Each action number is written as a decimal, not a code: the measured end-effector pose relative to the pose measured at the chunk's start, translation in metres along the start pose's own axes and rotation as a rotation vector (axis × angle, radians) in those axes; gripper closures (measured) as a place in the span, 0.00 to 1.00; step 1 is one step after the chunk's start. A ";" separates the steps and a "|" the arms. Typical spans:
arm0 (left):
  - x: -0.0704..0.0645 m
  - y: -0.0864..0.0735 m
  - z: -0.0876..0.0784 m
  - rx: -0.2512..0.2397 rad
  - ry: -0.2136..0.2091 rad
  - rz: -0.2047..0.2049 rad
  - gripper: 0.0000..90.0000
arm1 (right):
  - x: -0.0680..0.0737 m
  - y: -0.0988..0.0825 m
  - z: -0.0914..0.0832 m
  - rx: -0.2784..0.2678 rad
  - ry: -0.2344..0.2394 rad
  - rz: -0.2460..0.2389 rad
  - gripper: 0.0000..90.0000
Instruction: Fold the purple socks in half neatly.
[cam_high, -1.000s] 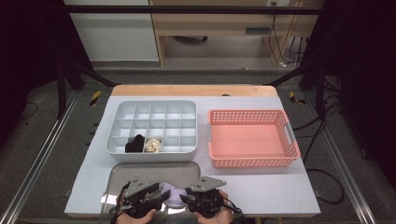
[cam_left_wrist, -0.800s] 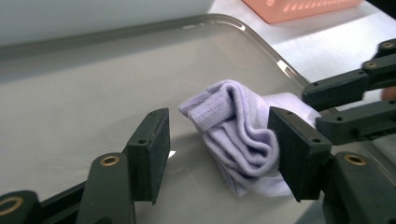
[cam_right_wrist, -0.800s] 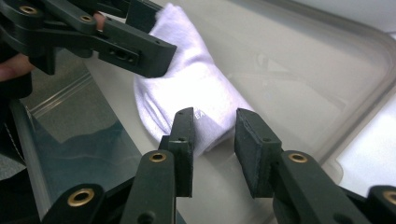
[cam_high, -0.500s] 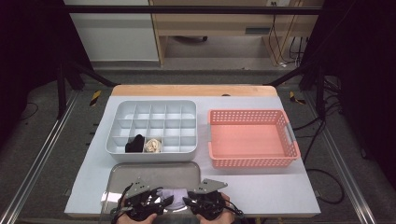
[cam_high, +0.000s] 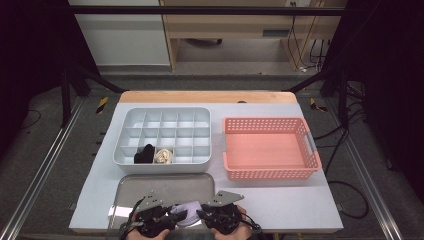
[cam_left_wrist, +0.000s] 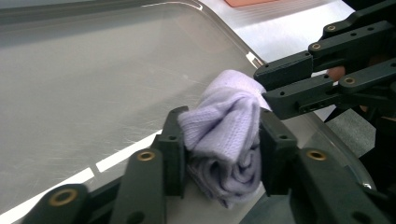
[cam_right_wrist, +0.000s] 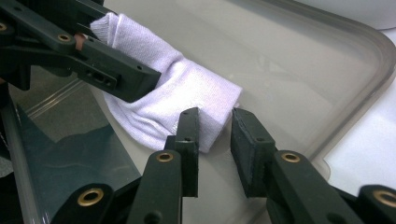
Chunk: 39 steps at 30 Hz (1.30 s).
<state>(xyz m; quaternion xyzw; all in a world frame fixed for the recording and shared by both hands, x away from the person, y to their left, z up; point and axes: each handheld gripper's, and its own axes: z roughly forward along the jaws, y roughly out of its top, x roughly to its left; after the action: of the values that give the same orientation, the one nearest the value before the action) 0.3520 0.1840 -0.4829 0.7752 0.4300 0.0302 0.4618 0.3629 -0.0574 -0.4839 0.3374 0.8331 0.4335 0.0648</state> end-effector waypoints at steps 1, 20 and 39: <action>0.001 0.000 0.000 -0.001 -0.006 -0.007 0.70 | 0.000 0.000 0.000 0.000 0.000 -0.001 0.81; -0.006 0.024 -0.018 -0.098 -0.016 0.047 0.74 | -0.013 0.010 -0.019 -0.080 -0.011 0.021 0.74; 0.010 0.059 -0.034 -0.119 0.074 0.108 0.73 | -0.065 -0.002 -0.068 -0.099 -0.247 0.094 0.62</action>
<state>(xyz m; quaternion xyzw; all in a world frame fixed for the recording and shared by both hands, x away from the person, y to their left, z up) 0.3809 0.2019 -0.4231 0.7669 0.4016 0.1091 0.4885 0.3847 -0.1445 -0.4558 0.4231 0.7796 0.4320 0.1630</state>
